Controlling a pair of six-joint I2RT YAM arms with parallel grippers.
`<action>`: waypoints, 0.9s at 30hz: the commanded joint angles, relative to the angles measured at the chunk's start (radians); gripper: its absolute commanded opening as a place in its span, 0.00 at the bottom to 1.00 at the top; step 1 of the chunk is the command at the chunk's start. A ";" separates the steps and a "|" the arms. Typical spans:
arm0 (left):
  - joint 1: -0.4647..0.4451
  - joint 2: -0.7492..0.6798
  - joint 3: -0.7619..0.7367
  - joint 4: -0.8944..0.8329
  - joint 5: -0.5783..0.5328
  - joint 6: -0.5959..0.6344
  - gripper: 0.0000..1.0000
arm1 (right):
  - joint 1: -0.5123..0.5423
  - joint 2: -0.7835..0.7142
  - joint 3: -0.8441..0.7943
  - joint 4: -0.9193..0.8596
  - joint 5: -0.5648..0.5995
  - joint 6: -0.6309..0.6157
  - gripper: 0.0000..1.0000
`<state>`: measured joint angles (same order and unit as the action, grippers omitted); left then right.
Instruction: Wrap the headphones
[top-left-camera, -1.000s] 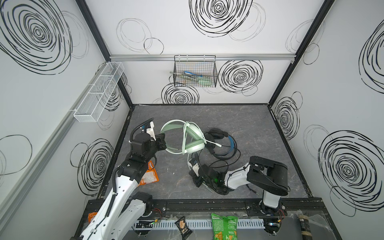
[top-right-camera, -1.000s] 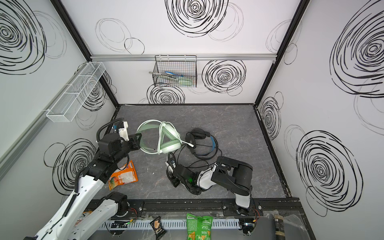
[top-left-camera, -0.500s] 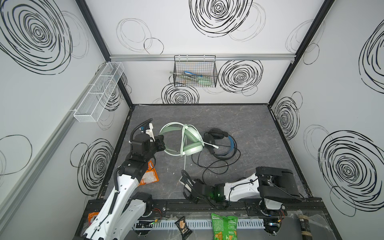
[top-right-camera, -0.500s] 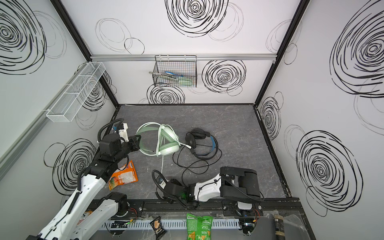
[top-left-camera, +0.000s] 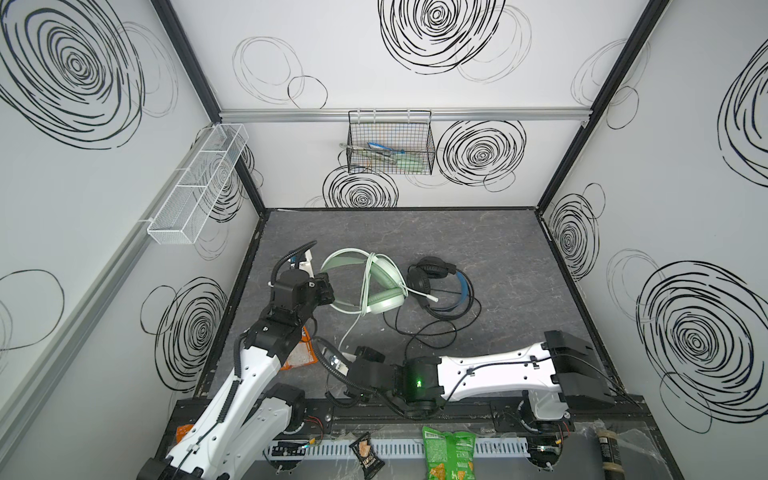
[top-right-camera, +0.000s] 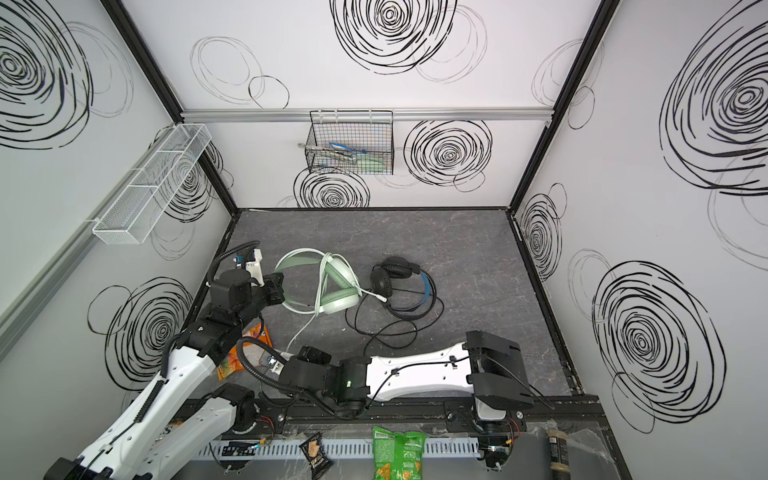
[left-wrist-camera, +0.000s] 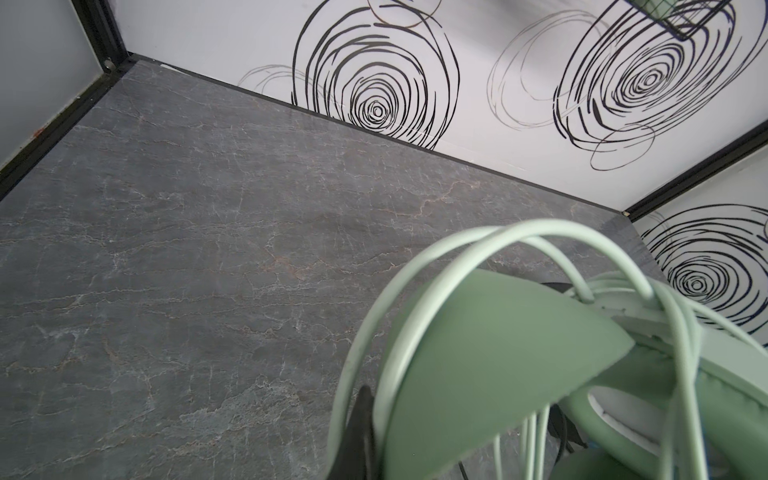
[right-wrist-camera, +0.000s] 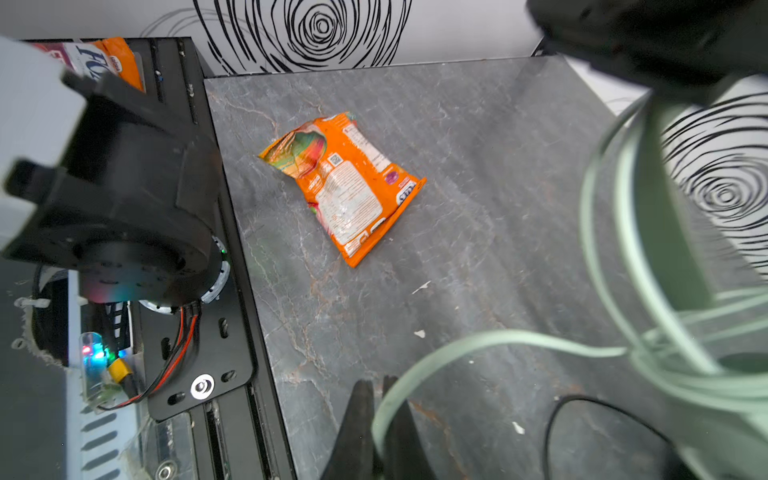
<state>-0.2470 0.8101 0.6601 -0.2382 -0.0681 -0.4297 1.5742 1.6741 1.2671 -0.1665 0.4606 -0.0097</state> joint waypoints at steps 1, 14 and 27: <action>-0.017 -0.028 0.037 0.097 -0.040 0.031 0.00 | -0.024 -0.057 0.111 -0.227 0.040 -0.118 0.00; -0.154 0.011 0.086 -0.017 -0.057 0.205 0.00 | -0.063 -0.132 0.348 -0.594 0.205 -0.314 0.00; -0.281 0.037 0.098 -0.086 -0.131 0.315 0.00 | -0.058 -0.085 0.462 -0.684 0.424 -0.450 0.00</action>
<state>-0.5236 0.8448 0.7296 -0.3389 -0.1574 -0.1596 1.5066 1.6001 1.6749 -0.8558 0.7654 -0.4057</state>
